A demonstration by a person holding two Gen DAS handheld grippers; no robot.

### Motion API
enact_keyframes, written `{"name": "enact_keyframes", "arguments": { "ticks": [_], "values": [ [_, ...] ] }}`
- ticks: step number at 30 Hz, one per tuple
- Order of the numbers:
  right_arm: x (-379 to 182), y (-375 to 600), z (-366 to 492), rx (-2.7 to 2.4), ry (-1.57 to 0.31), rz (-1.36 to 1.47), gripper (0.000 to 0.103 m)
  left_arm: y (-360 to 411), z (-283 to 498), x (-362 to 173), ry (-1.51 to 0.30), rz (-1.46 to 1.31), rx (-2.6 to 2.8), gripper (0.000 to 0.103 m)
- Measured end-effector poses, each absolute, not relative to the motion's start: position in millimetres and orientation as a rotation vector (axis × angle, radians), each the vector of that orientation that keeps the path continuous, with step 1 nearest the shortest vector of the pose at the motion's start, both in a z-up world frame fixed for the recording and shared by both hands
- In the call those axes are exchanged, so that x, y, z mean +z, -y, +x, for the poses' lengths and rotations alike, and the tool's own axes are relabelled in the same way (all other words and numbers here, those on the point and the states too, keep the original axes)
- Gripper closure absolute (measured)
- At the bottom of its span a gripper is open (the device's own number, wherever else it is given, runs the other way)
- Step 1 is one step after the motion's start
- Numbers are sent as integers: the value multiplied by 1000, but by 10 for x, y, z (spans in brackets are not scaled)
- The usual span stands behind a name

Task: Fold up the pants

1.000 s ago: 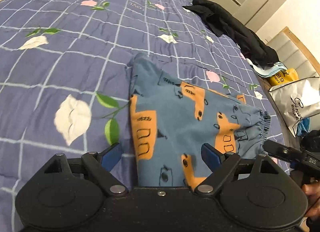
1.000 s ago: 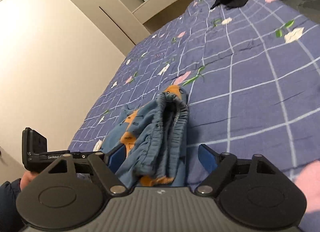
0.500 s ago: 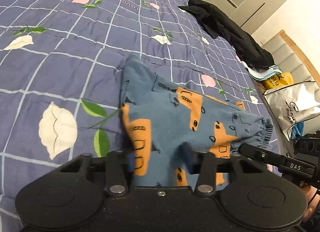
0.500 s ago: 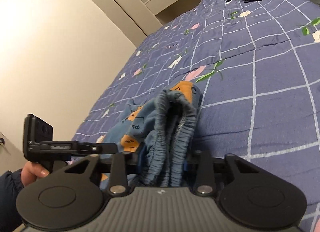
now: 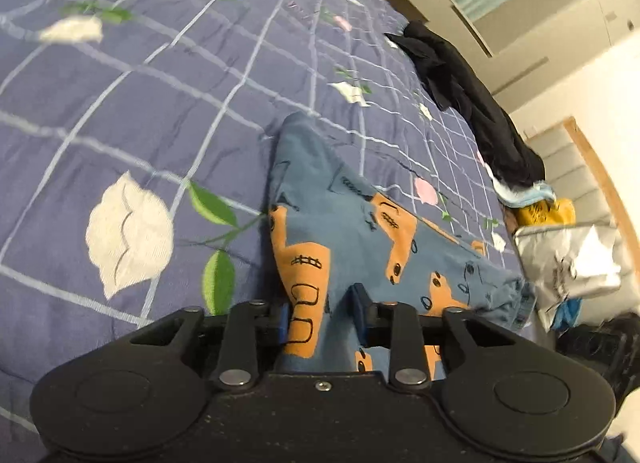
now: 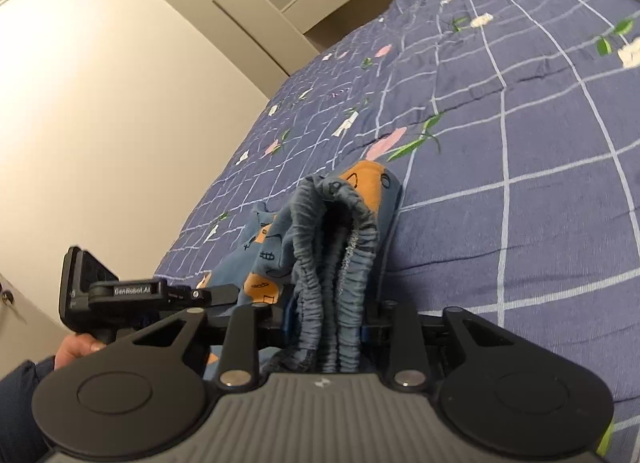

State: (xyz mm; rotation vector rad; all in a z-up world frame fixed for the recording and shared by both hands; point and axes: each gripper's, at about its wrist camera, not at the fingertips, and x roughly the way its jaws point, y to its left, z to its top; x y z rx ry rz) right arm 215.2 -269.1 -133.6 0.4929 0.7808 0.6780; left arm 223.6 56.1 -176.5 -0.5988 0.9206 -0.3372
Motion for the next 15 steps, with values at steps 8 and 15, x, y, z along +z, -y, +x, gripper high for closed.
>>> {"name": "enact_keyframes", "arguments": {
  "ticks": [8,15],
  "values": [
    [-1156,2618,1985,686,-720,438,78,-471,2025,-1490,-856,-468,-343,90],
    [-938,2518,1785,714,-686,424,79,-525,1779,-1327,-820,-471,-320,91]
  ]
}}
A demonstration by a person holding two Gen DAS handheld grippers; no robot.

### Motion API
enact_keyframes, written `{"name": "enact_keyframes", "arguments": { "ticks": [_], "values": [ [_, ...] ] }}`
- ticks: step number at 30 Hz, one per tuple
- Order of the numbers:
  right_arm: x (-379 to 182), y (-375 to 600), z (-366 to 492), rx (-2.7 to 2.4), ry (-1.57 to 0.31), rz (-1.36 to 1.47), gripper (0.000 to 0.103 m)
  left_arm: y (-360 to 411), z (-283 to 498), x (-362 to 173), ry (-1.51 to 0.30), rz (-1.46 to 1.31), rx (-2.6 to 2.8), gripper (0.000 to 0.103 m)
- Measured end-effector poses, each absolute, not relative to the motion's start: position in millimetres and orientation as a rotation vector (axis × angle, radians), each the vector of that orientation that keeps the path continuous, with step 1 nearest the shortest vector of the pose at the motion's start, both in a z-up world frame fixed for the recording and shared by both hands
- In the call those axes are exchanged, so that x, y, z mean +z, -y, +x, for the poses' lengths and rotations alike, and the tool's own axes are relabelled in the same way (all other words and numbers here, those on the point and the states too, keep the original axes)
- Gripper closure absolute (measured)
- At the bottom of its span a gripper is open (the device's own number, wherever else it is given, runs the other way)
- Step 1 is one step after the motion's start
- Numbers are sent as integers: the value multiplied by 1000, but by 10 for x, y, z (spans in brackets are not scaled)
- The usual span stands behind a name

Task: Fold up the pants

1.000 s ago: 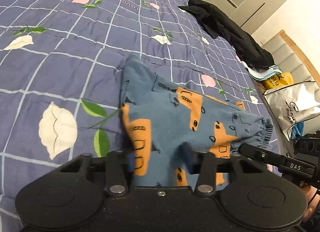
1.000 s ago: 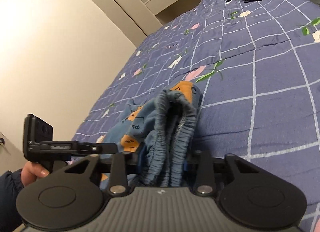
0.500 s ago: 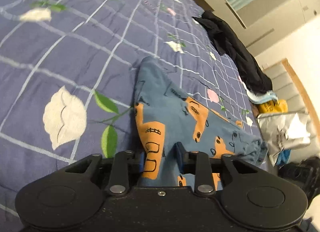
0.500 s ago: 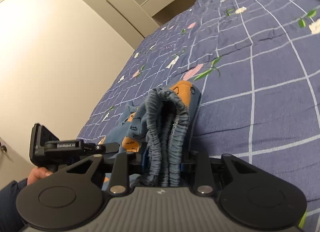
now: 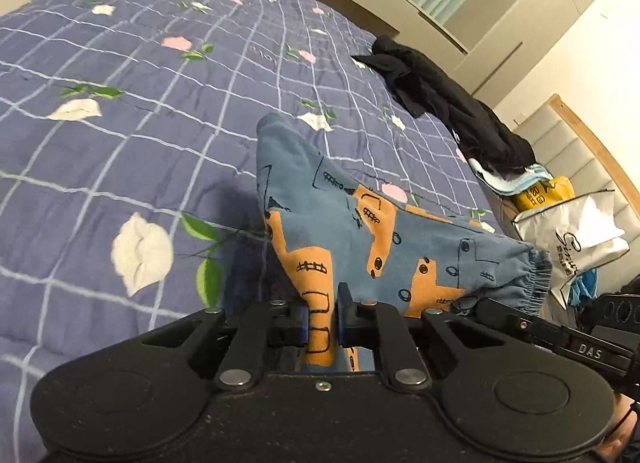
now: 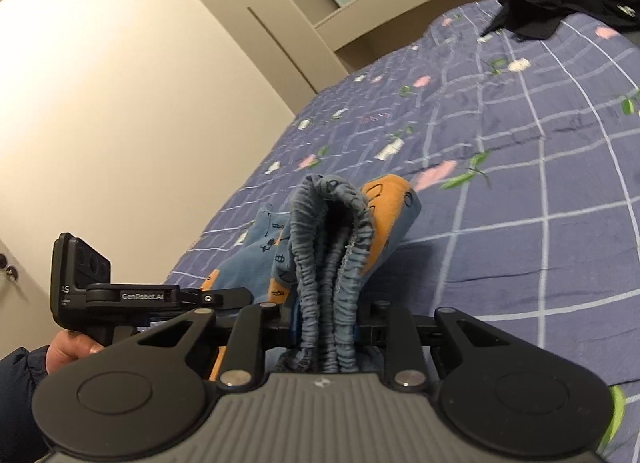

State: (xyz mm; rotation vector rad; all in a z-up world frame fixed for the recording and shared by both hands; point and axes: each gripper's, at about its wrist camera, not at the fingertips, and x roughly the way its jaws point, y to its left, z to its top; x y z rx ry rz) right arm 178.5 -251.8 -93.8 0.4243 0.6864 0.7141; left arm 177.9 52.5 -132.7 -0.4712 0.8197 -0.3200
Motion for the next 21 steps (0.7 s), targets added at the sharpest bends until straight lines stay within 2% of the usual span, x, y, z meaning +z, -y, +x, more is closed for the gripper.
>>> {"name": "enact_keyframes", "arguments": {
  "ticks": [13,21],
  "values": [
    [-533,1848,1753,810,-661,361,78,-1145,1400,-907,-704,-495,-183,91],
    [-433,1023,2323,877,-667,317,78,-1700,1777,-738,-696,-444,-49,91]
  ]
}}
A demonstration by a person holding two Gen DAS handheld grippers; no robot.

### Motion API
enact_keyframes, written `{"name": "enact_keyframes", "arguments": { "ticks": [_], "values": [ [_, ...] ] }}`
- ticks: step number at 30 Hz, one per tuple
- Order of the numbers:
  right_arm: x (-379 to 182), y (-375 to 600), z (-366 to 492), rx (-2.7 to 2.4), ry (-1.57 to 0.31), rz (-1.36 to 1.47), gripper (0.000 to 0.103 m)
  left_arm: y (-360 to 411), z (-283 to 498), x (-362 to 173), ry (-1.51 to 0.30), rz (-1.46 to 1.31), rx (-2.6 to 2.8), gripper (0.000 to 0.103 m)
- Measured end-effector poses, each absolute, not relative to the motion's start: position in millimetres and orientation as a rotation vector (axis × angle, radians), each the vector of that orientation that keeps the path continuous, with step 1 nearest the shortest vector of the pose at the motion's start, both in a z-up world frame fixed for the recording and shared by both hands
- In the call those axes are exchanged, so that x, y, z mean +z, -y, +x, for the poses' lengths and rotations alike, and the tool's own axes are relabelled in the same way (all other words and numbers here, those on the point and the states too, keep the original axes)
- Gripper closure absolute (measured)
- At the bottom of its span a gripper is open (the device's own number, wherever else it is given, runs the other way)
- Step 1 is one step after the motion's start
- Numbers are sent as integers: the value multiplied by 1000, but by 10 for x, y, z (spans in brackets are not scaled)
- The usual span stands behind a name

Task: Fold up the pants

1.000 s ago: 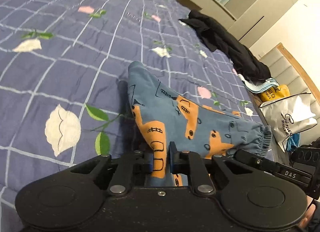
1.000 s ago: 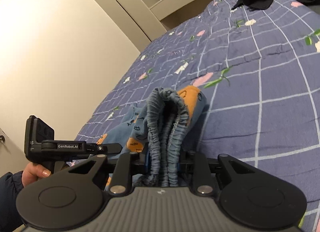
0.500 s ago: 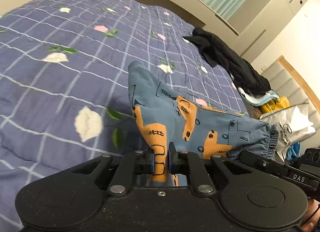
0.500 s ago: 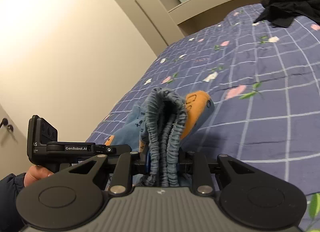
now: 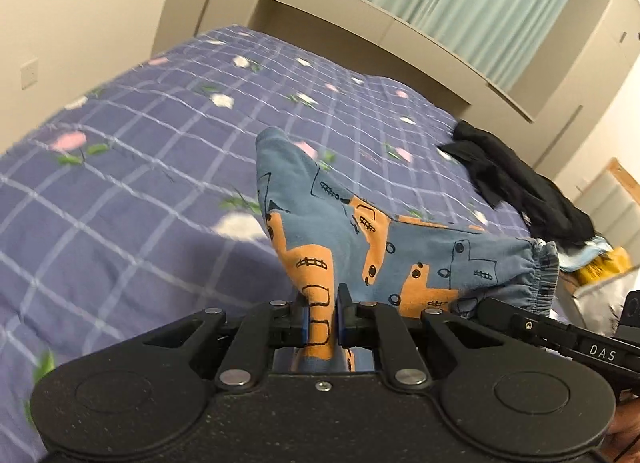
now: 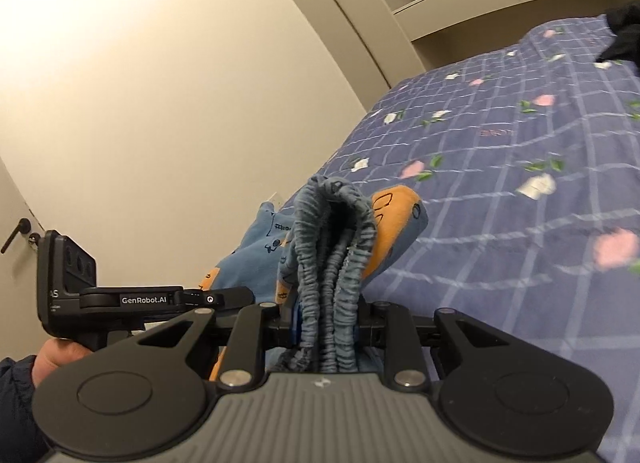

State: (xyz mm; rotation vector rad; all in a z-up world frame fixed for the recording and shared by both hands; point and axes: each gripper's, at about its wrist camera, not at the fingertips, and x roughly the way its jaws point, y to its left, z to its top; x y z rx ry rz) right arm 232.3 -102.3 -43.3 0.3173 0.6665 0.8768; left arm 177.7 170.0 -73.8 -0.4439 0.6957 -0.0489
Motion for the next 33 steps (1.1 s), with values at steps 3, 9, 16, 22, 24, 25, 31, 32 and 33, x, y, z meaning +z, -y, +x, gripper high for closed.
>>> {"name": "enact_keyframes", "arguments": {
  "ticks": [3,9,16,22,24,25,31,32,33],
  "values": [
    [-434,789,2600,871,-668,307,78,-1832,2052,-739,-700,-436,-36,91],
    [-599,559,3137,826,-697,279,78,-1851,2616,-945,-733,-408,-35,91],
    [-1052,568,3492,755,-777,254,77,-1794,2947,-1327,-787,-355,33,84],
    [-1251,690,3487,648,-797,230,47,-1874,2817,-1423,-790,-311,109,47],
    [-1202,756,3391,617,-779,232,46,-1891,2710,-1374,-787,-336,126,47],
    [-1154,783,3312,606,-766,228,46,-1892,2632,-1344,-784,-346,134,47],
    [-679,747,2571,641,-655,124,29,-1685,2087,-1095,-770,-340,128,24],
    [-605,744,2450,638,-639,115,18,-1642,1965,-1028,-767,-338,124,17],
    [-525,754,2299,624,-623,104,13,-1609,1869,-977,-761,-340,123,11]
  ]
}}
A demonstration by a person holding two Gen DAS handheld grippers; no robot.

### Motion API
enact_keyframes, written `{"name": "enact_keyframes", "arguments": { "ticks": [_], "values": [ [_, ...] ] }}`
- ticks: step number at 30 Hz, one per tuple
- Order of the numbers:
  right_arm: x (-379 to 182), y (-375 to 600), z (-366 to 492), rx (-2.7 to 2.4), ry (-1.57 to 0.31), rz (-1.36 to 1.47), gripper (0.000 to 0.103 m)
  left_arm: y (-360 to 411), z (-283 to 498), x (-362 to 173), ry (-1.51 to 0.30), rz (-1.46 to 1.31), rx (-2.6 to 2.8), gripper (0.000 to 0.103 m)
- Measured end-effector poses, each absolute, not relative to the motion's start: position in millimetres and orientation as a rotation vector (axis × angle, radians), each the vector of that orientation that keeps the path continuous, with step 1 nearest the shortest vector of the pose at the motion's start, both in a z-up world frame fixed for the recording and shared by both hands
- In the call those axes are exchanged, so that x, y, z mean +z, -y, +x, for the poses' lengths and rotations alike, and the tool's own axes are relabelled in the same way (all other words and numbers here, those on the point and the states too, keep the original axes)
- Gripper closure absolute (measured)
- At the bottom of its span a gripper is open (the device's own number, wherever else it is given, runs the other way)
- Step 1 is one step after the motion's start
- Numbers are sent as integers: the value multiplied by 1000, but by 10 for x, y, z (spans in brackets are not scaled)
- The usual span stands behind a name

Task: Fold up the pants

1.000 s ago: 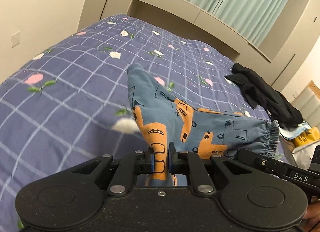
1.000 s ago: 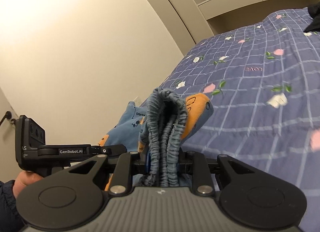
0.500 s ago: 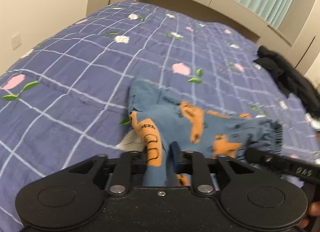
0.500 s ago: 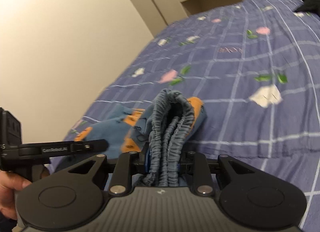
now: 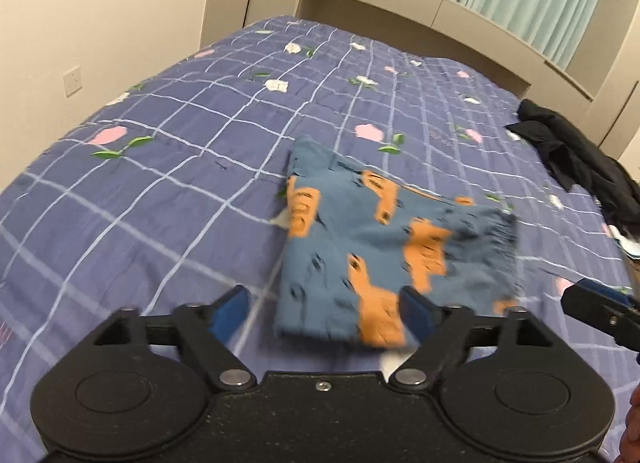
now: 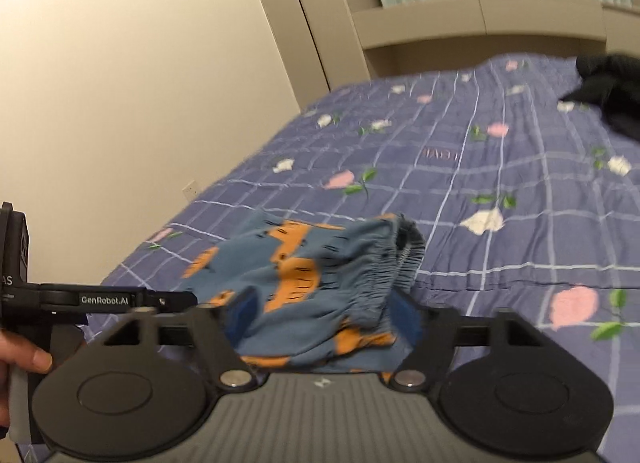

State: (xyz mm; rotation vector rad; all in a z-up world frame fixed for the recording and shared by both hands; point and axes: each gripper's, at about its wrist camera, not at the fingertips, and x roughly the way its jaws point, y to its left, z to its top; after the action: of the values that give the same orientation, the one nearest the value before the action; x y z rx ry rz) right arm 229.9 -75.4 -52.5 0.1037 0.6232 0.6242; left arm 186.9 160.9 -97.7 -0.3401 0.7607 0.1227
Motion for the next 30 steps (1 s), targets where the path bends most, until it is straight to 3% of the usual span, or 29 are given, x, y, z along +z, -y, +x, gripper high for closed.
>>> {"name": "enact_keyframes", "arguments": {
  "ticks": [2,6,18,30],
  "values": [
    [-374,785,2058,598,-594,91,5,-1522,1630,-842,-742,-326,123,4],
    [-90,877,1607,570,-556,90,1,-1380,1176,-569,-708,-281,118,1],
    [507,1167,340,518,-496,13,0,-1069,-12,-18,-633,-270,96,1],
    [317,1263,-7,466,-571,10,0,-745,-311,-41,-670,-191,95,1]
  ]
}}
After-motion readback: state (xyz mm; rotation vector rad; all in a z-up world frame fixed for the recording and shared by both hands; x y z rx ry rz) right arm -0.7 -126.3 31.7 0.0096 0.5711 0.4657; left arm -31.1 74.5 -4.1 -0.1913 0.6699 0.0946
